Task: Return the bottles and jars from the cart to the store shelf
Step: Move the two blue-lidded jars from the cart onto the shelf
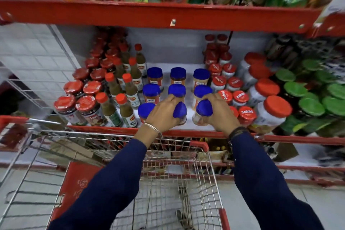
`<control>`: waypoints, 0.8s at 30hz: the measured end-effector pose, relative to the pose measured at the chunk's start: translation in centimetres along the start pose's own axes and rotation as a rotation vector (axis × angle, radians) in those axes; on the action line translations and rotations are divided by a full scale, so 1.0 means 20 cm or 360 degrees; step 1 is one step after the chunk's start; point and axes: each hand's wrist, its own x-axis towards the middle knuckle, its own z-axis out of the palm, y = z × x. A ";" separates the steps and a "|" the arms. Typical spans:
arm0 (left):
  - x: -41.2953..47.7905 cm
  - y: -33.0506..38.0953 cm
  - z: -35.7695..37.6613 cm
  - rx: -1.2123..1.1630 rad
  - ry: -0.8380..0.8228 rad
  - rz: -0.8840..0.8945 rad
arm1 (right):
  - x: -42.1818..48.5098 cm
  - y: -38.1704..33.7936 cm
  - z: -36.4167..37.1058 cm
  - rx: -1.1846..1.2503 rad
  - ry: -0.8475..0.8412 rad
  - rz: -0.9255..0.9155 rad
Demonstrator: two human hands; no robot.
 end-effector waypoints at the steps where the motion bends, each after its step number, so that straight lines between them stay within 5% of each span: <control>1: 0.03 -0.02 0.02 0.0023 -0.0048 -0.0003 | 0.02 0.02 0.01 -0.0013 -0.0028 0.0020; 10: 0.15 -0.10 0.12 0.0080 -0.0354 -0.0051 | 0.12 0.09 0.12 -0.0072 -0.0200 0.0066; 15: 0.15 -0.12 0.16 0.0076 -0.0318 -0.0054 | 0.10 0.11 0.14 0.0002 -0.0180 0.0135; 20: -0.01 -0.10 0.11 0.0113 0.0009 0.0037 | 0.02 0.09 0.15 -0.0068 -0.0097 0.0094; 24: -0.25 -0.16 0.02 0.0004 0.0423 0.0149 | -0.06 -0.05 0.20 0.0047 0.0226 0.0058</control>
